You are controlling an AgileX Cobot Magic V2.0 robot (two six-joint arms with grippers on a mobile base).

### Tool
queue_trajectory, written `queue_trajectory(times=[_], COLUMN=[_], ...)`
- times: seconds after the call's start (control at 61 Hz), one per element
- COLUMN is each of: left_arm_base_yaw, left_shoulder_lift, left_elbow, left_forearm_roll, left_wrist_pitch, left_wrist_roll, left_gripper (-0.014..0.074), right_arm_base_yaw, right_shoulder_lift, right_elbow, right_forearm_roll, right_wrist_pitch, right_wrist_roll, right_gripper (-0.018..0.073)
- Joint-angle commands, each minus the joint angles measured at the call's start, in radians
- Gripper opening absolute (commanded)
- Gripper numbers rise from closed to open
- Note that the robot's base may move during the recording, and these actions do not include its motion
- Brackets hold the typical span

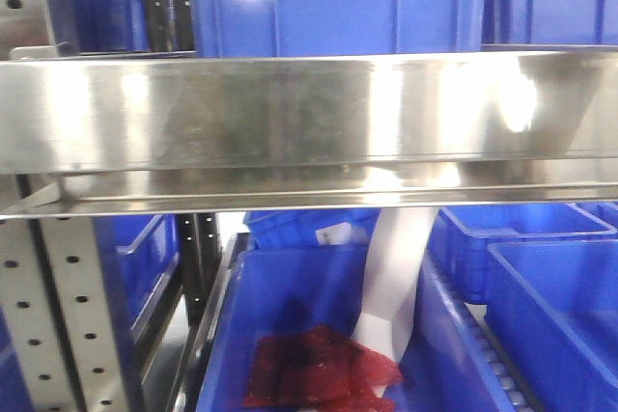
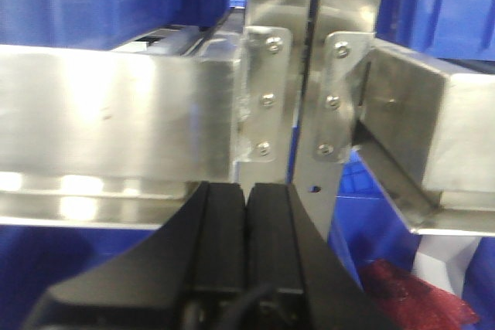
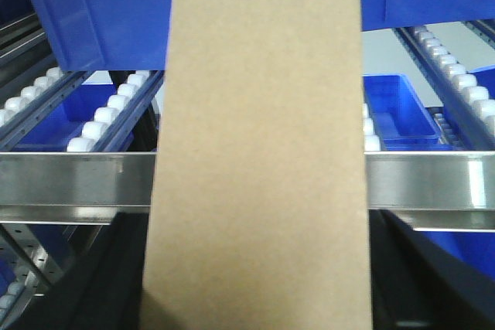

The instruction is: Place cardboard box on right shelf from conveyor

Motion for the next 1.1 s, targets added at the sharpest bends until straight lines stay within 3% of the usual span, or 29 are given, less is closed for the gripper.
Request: queue_trajectory(times=[0.0, 1.082], left_arm_base_yaw=[0.002, 0.002], left_shoulder_lift=[-0.015, -0.015], left_elbow=[0.009, 0.009], left_forearm_roll=[-0.006, -0.006], left_wrist_pitch=[-0.087, -0.087], left_wrist_roll=[0.000, 0.000], left_gripper=[-0.0116, -0.0116], right_arm_base_yaw=[-0.004, -0.004], right_shoulder_lift=[0.015, 0.029], right_elbow=[-0.024, -0.025], right_forearm_roll=[-0.012, -0.028], right_wrist_pitch=[-0.096, -0.144], right_wrist_roll=[-0.010, -0.010], right_gripper=[0.0141, 0.0141])
